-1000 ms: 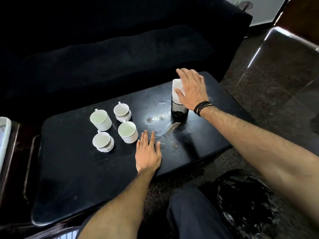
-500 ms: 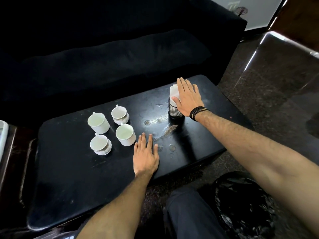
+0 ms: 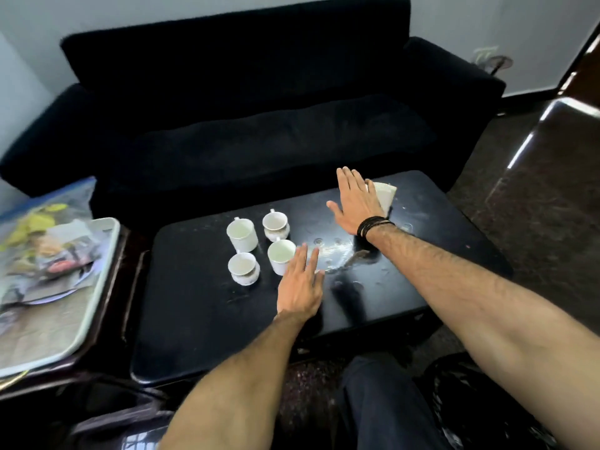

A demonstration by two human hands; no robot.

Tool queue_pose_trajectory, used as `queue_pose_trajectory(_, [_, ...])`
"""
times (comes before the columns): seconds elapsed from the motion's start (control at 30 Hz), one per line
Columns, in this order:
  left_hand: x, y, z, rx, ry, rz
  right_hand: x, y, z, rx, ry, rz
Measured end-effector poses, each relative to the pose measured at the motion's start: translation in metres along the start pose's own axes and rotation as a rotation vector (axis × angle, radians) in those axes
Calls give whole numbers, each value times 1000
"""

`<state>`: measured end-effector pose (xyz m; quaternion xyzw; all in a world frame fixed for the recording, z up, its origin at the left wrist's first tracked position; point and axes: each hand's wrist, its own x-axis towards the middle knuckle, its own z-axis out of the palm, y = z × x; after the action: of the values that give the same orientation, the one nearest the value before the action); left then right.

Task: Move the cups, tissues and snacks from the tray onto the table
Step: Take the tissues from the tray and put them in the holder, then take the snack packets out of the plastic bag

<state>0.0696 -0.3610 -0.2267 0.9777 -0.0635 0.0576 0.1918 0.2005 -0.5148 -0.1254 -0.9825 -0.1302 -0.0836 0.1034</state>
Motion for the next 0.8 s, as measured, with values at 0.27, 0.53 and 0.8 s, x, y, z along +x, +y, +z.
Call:
queue_pose_trajectory(0.27, [-12,-77,-121,90,134,-133,-4,-114,-4,82,-61,-173])
queue_pose_trajectory(0.53, [-85,-178,-224,187,220,-400,-8,-258,0,122,-177,-340])
queue_pose_trajectory(0.8, [-149,-272,-260,231,186,-644,-15,-383,13,176,-262,-516])
